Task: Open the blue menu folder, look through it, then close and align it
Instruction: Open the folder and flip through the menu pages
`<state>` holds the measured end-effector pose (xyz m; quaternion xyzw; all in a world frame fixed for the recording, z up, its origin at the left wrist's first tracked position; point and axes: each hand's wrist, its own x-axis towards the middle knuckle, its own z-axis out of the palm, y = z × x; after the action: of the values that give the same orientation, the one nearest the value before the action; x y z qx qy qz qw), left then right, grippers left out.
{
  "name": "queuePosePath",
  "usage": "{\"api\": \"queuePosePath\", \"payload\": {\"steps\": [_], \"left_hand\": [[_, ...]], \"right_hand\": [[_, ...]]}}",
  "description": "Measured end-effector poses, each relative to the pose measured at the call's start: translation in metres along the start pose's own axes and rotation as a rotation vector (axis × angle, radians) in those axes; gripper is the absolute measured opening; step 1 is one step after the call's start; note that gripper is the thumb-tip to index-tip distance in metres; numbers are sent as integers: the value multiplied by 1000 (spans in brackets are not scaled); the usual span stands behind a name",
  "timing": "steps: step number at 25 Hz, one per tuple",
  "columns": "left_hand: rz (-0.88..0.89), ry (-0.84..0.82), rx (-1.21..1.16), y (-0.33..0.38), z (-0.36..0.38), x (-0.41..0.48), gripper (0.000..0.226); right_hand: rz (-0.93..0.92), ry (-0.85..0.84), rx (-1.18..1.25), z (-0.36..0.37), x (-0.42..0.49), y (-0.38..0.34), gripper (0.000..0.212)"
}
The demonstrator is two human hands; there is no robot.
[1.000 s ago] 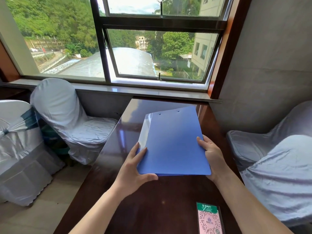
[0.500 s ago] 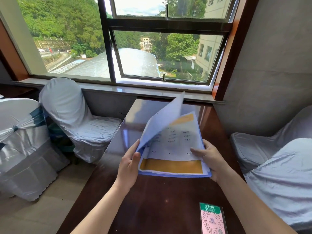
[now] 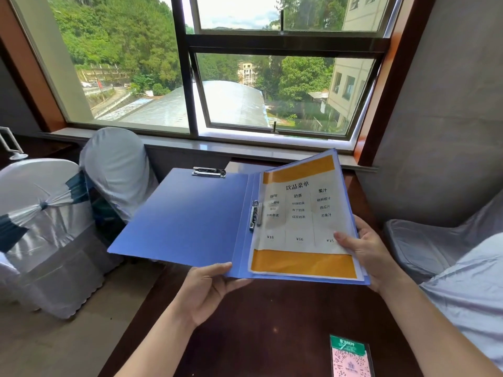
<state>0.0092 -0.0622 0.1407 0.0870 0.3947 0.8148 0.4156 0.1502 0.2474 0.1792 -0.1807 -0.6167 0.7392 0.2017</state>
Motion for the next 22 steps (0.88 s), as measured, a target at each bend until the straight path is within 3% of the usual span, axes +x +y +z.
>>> {"api": "queuePosePath", "payload": {"steps": [3, 8, 10, 12, 14, 16, 19, 22], "left_hand": [[-87, 22, -19, -7, 5, 5, 10], [-85, 180, 41, -14, 17, 17, 36], [-64, 209, 45, -14, 19, 19, 32], [-43, 239, 49, -16, 17, 20, 24], [-37, 263, 60, -20, 16, 20, 22], [-39, 273, 59, -26, 17, 18, 27], [-26, 268, 28, -34, 19, 9, 17], [-5, 241, -33, -43, 20, -1, 11]], "right_hand": [[18, -5, -19, -4, 4, -5, 37], [7, 87, -124, -11, 5, -14, 42], [-37, 235, -396, -12, -2, -9, 50], [-192, 383, -813, -6, -21, 2, 49], [-429, 386, -1063, 8, -48, 19, 49], [-511, 359, -1208, 23, -71, 34, 52], [-395, 321, -1379, 38, -92, 46, 65], [-250, 252, -1390, 42, -104, 58, 71]]}}
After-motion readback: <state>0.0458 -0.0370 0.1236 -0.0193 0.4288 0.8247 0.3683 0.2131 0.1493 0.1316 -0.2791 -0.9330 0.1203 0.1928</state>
